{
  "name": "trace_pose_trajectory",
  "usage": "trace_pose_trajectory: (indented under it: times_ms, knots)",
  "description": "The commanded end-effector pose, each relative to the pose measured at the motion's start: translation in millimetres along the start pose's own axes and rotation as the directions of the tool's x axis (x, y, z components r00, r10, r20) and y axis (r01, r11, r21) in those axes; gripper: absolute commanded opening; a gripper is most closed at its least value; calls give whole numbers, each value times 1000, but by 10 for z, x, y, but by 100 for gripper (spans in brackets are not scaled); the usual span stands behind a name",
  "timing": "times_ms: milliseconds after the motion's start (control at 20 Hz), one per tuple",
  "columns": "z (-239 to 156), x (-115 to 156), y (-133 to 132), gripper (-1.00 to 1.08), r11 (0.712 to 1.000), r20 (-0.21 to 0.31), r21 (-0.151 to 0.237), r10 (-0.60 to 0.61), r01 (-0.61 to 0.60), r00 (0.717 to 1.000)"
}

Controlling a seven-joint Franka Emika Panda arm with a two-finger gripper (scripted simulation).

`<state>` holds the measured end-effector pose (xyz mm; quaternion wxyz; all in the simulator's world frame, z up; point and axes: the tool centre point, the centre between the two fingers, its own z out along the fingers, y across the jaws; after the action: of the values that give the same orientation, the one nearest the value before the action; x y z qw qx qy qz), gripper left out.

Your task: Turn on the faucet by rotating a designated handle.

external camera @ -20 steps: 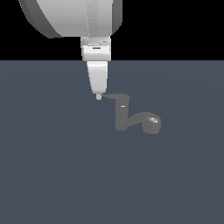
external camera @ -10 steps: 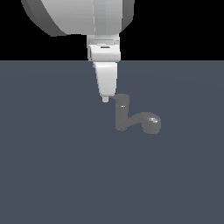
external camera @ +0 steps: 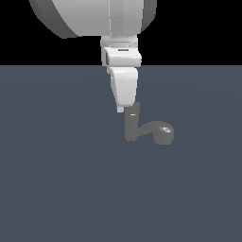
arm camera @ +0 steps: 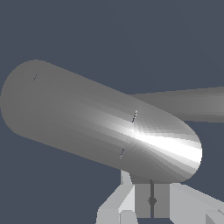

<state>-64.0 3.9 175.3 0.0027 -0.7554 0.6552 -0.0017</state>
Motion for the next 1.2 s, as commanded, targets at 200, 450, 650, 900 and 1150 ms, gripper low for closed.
trace_pose_trajectory:
  times_ms: [200, 450, 650, 900, 1150]
  knots:
    - [14, 464, 106, -100, 1000, -1, -4, 22, -22, 1000]
    - [20, 766, 180, -100, 1000, -1, -6, 26, -26, 1000]
    - [3, 590, 70, -100, 1000, 0, -3, -13, 13, 1000]
    - [9, 813, -23, -100, 1000, 0, -4, -2, 2, 1000]
    - [14, 1031, -113, -100, 1000, -1, -5, 8, -8, 1000]
